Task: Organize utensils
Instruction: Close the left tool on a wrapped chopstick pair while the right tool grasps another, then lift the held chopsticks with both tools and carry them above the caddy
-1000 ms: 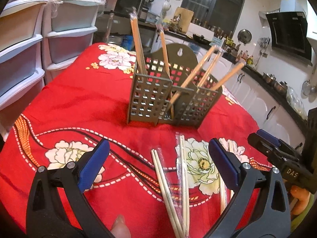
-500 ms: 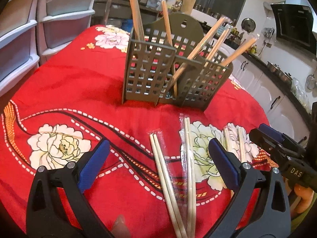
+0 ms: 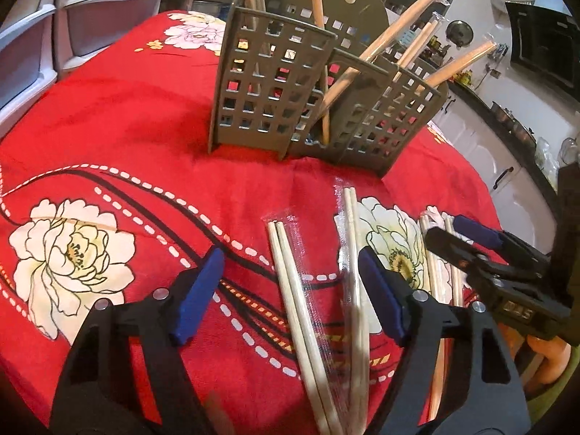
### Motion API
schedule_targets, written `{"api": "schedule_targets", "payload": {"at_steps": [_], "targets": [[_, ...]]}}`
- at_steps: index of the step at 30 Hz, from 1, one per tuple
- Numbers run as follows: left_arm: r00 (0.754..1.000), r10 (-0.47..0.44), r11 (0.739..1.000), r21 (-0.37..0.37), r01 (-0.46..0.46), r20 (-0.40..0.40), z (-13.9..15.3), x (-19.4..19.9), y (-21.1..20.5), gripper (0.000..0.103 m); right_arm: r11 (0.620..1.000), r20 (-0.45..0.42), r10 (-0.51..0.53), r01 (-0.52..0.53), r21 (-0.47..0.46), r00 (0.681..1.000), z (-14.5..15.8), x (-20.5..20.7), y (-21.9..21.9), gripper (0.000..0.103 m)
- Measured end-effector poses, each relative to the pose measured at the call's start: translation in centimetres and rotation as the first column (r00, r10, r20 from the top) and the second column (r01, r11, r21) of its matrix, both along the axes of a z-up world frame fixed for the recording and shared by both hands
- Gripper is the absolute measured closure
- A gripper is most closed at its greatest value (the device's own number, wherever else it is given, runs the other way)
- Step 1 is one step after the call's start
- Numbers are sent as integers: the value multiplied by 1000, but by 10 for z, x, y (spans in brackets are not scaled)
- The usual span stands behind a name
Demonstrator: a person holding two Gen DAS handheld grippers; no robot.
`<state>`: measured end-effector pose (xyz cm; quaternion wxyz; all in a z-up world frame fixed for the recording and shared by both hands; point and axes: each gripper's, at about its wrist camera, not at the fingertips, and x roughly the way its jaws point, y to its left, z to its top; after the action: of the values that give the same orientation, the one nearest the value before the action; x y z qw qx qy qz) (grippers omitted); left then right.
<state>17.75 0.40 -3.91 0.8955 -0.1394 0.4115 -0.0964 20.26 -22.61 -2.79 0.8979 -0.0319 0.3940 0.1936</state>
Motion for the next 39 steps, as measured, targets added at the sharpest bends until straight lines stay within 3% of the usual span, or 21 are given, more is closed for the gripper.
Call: {"api": "schedule_targets", "payload": {"at_steps": [6, 8, 9, 11, 13, 15, 16, 25, 39], "targets": [[1000, 0, 999, 50, 1, -18, -1, 6, -7, 40, 1000, -82, -5, 3, -22, 997, -16, 20, 7, 29], [1000, 5, 998, 65, -4, -19, -1, 8, -9, 48, 1000, -81, -9, 7, -25, 997, -20, 22, 9, 32], [1000, 8, 997, 71, -7, -19, 0, 10, -11, 51, 999, -76, -13, 10, -31, 997, -21, 23, 10, 39], [1000, 16, 996, 90, -14, -21, 0, 13, -12, 72, 999, -71, -23, 22, -25, 997, -21, 26, 9, 48], [1000, 15, 994, 105, -13, -21, 0, 16, -14, 80, 999, -67, -35, 33, -25, 997, -21, 28, 8, 58], [1000, 7, 994, 111, -5, -16, 1, 17, -16, 90, 1000, -66, -29, 29, -9, 997, -20, 30, 7, 84], [1000, 1, 994, 105, 1, -15, 1, 17, -16, 94, 1000, -75, -20, 21, 13, 997, -20, 31, 6, 86], [999, 3, 998, 56, -5, 34, 20, 9, -6, 97, 993, -48, 2, 4, 120, 999, -5, 30, -2, 93], [978, 58, 998, -33, -53, 199, 88, -18, 27, 102, 970, 155, 72, -105, 221, 985, 68, -22, 9, 96]]}}
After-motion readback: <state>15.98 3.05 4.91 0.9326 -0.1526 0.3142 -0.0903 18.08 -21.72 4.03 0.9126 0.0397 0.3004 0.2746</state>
